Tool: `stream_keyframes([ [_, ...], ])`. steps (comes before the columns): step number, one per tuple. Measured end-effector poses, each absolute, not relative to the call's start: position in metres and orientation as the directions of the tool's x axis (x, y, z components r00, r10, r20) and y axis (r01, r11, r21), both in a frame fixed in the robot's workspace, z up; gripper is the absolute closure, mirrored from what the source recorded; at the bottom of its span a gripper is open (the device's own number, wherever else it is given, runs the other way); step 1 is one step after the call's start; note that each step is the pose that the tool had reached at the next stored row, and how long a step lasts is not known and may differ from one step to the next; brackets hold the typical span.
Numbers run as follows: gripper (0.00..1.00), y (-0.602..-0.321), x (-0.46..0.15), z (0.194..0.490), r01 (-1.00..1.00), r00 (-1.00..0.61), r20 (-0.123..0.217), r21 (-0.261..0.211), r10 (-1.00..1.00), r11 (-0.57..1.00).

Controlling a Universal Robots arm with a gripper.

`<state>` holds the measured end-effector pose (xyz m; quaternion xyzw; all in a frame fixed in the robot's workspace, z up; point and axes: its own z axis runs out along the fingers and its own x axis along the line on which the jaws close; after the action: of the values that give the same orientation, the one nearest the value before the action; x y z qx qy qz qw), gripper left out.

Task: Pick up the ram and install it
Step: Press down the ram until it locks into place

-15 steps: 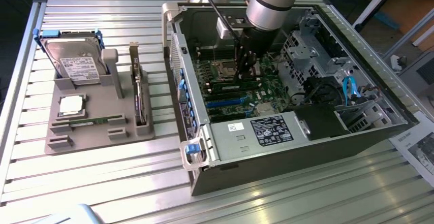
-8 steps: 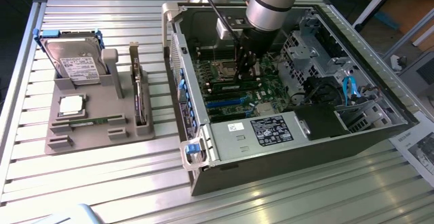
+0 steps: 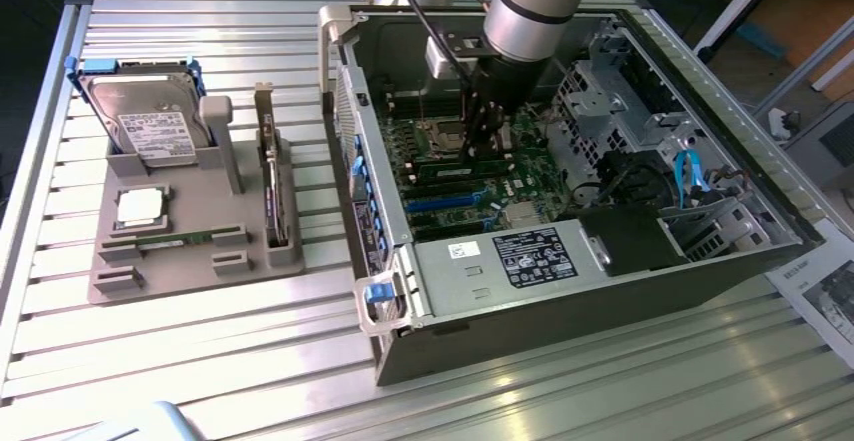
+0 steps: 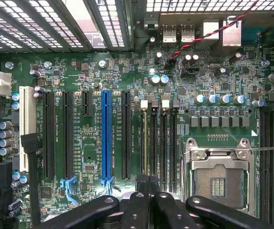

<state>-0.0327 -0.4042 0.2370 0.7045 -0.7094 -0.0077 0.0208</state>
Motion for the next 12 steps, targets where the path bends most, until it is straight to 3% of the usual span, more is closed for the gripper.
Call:
stream_keyframes([
  [12, 0.90, -0.4042, -0.0332, 0.2350, -0.999, -0.006, 0.019, 0.040, -1.000, 0.007],
])
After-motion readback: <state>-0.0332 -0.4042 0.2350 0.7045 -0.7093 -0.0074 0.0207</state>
